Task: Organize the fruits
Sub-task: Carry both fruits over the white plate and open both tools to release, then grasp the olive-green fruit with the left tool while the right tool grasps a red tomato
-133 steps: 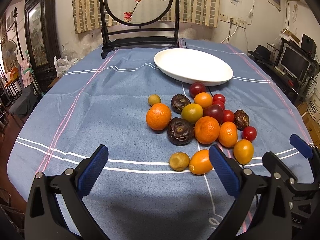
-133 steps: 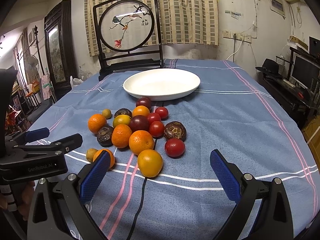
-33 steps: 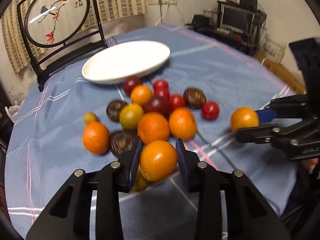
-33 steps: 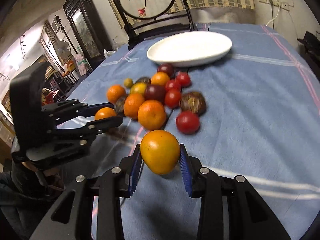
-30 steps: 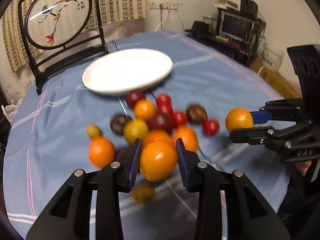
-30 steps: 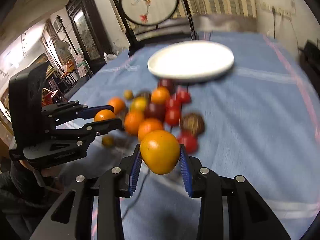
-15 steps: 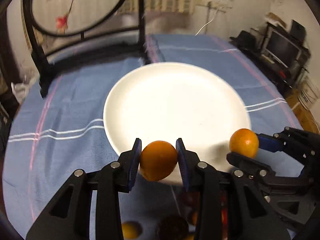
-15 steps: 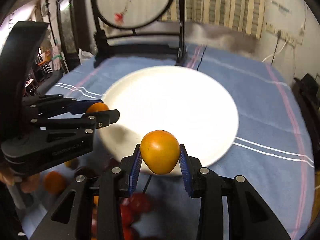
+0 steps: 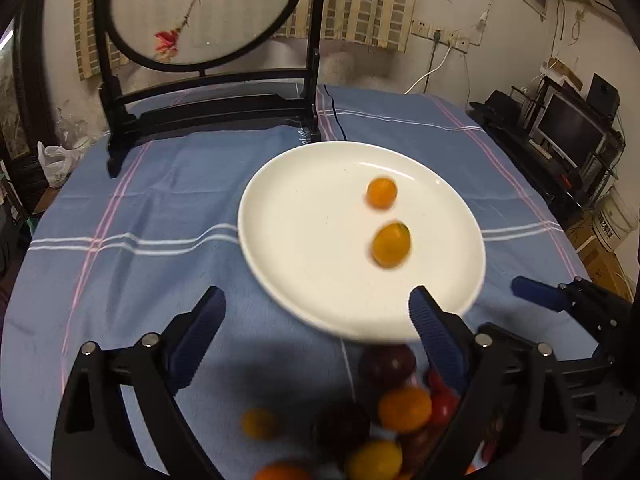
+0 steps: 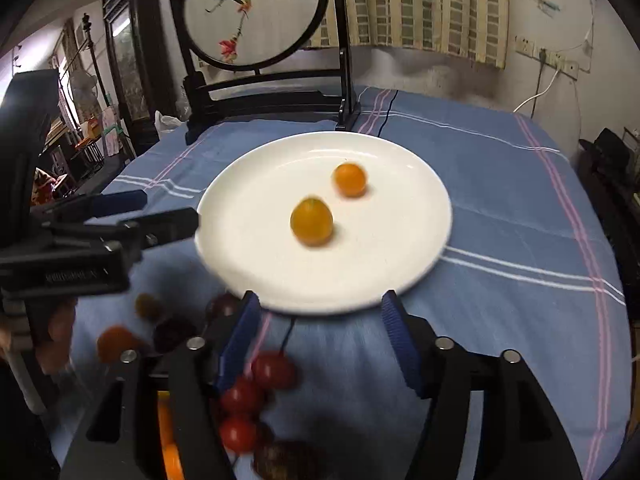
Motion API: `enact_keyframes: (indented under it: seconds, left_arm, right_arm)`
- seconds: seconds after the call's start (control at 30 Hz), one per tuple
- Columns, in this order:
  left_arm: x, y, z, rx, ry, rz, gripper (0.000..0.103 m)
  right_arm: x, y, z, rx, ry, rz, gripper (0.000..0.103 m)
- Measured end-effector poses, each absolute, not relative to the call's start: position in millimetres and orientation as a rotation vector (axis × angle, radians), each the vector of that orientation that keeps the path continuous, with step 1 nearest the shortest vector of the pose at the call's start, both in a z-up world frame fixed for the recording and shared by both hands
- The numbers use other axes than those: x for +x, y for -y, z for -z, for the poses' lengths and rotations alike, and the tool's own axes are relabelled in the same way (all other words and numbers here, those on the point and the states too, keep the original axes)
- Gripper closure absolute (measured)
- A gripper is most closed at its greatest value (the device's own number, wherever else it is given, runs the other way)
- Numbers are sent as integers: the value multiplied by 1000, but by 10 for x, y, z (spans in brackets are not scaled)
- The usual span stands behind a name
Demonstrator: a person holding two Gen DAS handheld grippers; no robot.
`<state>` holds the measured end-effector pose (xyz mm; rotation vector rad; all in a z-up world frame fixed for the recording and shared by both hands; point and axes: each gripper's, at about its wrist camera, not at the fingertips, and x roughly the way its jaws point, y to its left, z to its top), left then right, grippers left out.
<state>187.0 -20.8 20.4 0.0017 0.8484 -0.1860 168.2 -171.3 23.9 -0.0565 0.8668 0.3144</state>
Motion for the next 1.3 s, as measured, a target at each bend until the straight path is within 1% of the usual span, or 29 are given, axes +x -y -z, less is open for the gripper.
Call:
enact_keyframes:
  seconds: [0.23, 0.37, 0.53, 0.7, 0.77, 0.8, 0.83, 0.87, 0.9, 1.1, 1.2, 1.27, 1.3]
  left_arm:
    - [959, 141, -86, 103, -812, 171, 10]
    - [559, 36, 49, 57, -858, 194, 8]
    - [251, -38, 237, -34, -948, 256, 8]
    - [50, 57, 377, 32, -940, 254, 9]
    - [53, 85, 462, 28, -964, 242, 29]
    - [82, 98, 499, 23, -985, 239, 48]
    - [98, 125, 546, 26, -1007, 230, 53]
    - [73, 168, 523, 49, -980, 223, 62]
    - [72, 205, 529, 69, -983, 238, 75]
    - [-1, 261, 432, 99, -935, 238, 75]
    - [-16, 249, 356, 94, -917, 248, 75]
    - [-36, 233, 307, 94, -905, 252, 75]
    - [-47, 223, 290, 94, -901, 253, 75]
  right_arm:
    - [874, 1975, -148, -11, -914, -278, 35]
    - [498, 2019, -110, 19, -892, -271, 35]
    - [178, 2080, -131, 65, -841, -248, 35]
    - [16, 2102, -139, 71, -833, -252, 35]
    - [-16, 2093, -115, 71, -836, -254, 35]
    - [-17, 2087, -106, 70, -839, -258, 35]
    - [-26, 2076, -90, 65, -843, -263, 35]
    - [-22, 2065, -83, 61, -844, -265, 35]
    - [-21, 2053, -79, 54, -845, -267, 35]
    - [66, 1955, 13, -1, -891, -270, 35]
    - [188, 1851, 104, -51, -944, -253, 35]
    - [275, 1759, 158, -107, -961, -239, 39]
    - [318, 1717, 184, -129, -971, -238, 44]
